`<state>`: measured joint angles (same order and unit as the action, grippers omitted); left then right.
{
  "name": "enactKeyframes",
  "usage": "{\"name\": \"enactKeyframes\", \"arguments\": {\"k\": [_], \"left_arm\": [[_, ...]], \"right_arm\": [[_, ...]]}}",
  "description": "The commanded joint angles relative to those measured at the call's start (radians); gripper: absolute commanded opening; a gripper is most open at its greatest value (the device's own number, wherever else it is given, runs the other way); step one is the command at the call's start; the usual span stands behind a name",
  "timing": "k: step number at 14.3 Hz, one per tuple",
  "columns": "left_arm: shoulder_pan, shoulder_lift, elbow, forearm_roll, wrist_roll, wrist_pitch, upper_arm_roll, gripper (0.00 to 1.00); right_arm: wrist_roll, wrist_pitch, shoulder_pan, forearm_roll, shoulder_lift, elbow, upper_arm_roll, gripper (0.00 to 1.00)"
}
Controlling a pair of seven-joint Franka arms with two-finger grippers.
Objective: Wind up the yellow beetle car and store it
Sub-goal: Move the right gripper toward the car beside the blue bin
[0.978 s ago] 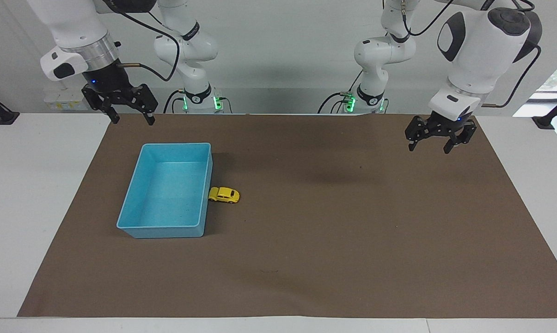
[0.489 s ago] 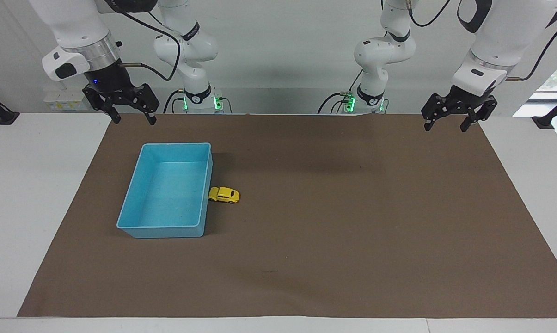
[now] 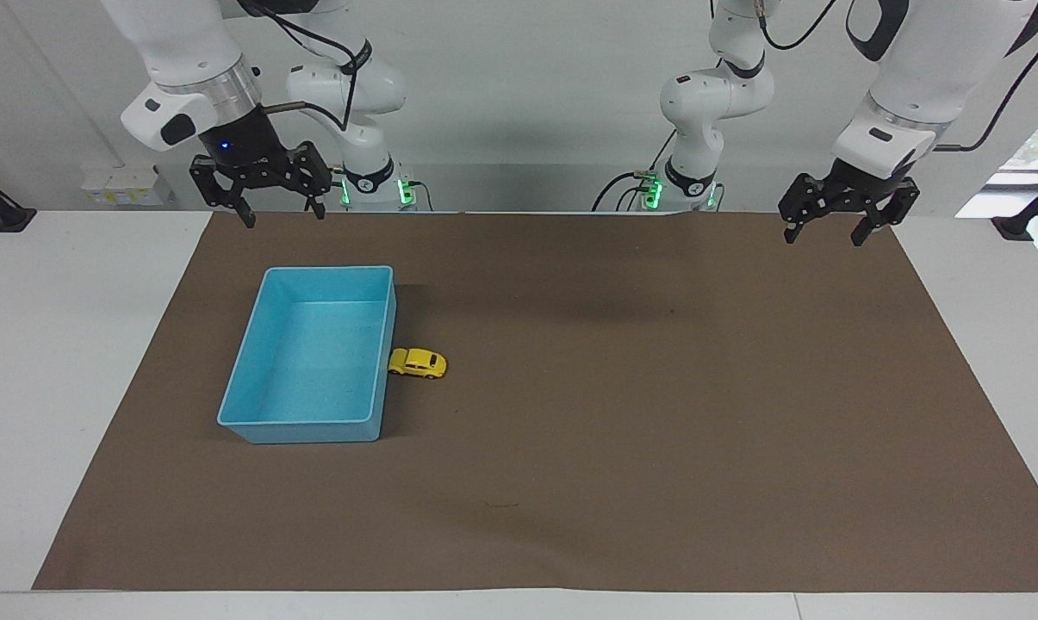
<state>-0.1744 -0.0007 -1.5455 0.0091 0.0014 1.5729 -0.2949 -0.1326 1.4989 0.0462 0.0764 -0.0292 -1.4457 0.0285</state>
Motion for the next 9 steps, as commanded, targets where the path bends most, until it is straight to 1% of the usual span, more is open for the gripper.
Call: {"name": "enactKeyframes", "arguments": {"k": [1,3,5,7,9], "left_arm": [[-0.016,-0.013,0.001,-0.014,-0.006,-0.020,-0.003,1.00],[-0.013,-0.013,-0.001,-0.015,-0.006,-0.020,-0.004,1.00],[-0.013,-0.013,-0.001,-0.015,-0.005,-0.020,-0.004,1.00],[-0.014,-0.013,0.001,-0.014,-0.006,-0.020,-0.003,1.00],[-0.016,-0.013,0.001,-0.015,-0.006,-0.019,-0.003,1.00]], "right_arm": [[-0.171,-0.002,-0.009,0.011,0.029,-0.032,0.033,1.00],[-0.342,0.012,-0.009,0.011,0.034,-0.039,0.063,1.00],[-0.602,0.033,-0.009,0.014,0.040,-0.054,0.067,1.00],[-0.819,0.049,-0.009,0.026,0.040,-0.079,0.068,1.00],[-0.932,0.098,-0.009,0.028,0.035,-0.111,0.105,1.00]]}}
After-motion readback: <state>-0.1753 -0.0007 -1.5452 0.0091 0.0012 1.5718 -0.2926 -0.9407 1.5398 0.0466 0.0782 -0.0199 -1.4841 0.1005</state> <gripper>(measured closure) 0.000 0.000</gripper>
